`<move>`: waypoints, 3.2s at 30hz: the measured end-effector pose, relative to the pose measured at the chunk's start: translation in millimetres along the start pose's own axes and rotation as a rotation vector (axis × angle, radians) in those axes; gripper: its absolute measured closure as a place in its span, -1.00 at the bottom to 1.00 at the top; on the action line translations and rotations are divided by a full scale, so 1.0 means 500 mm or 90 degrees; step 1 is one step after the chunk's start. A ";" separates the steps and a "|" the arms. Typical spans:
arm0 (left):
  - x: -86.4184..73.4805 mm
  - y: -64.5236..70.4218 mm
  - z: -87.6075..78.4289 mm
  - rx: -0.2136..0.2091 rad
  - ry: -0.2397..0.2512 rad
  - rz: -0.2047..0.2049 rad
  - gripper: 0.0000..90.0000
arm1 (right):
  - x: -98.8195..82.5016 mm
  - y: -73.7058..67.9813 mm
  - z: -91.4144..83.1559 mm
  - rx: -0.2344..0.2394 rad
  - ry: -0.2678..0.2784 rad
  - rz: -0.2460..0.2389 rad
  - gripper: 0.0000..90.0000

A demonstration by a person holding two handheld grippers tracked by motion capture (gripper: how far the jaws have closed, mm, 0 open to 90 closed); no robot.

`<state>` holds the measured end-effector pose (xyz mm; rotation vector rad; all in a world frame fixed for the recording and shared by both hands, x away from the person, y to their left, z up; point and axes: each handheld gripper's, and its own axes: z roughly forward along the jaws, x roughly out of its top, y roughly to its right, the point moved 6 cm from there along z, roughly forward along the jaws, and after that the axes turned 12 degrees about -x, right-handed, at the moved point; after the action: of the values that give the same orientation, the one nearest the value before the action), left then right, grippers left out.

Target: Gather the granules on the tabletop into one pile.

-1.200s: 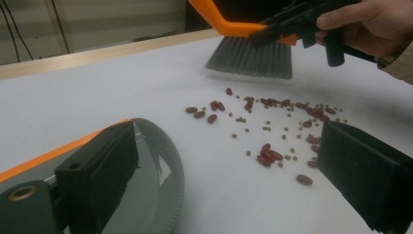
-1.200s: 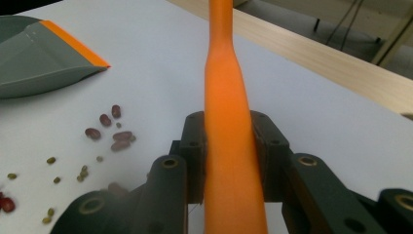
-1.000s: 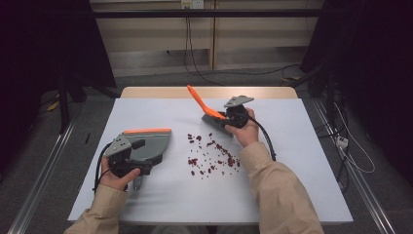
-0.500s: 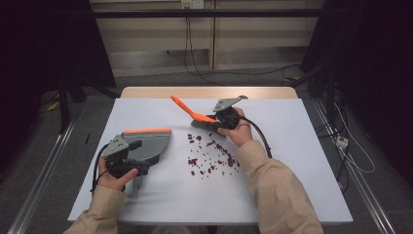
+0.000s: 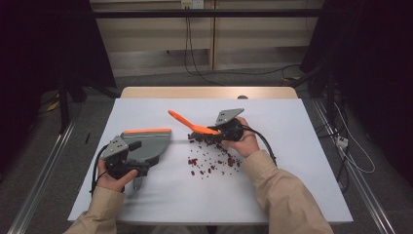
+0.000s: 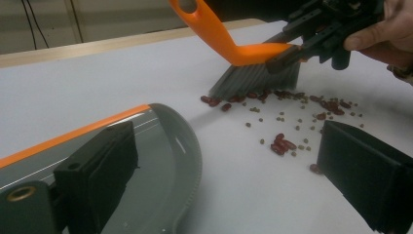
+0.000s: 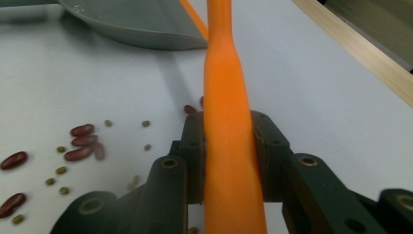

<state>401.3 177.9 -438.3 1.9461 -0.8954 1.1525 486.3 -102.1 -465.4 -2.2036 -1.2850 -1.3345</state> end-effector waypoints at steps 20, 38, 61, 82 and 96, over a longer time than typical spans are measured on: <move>-0.001 -0.001 0.005 -0.002 -0.005 0.001 -0.83 | 0.027 0.015 -0.020 -0.016 0.046 0.035 0.58; -0.001 -0.008 0.004 -0.002 -0.003 -0.006 -0.83 | 0.048 0.003 0.078 0.022 0.020 0.002 0.58; -0.001 -0.005 0.008 -0.005 -0.005 0.000 -0.83 | 0.009 -0.065 -0.017 0.080 0.029 -0.019 0.58; -0.002 -0.006 0.008 -0.007 -0.006 -0.001 -0.83 | 0.031 -0.034 0.033 0.060 0.039 0.033 0.57; -0.001 -0.004 0.008 -0.009 -0.005 0.001 -0.83 | 0.034 -0.047 0.030 0.047 -0.031 0.027 0.58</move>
<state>404.5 175.9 -440.8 1.9406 -0.9073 1.1362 479.7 -70.1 -464.9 -2.2129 -1.2752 -1.2051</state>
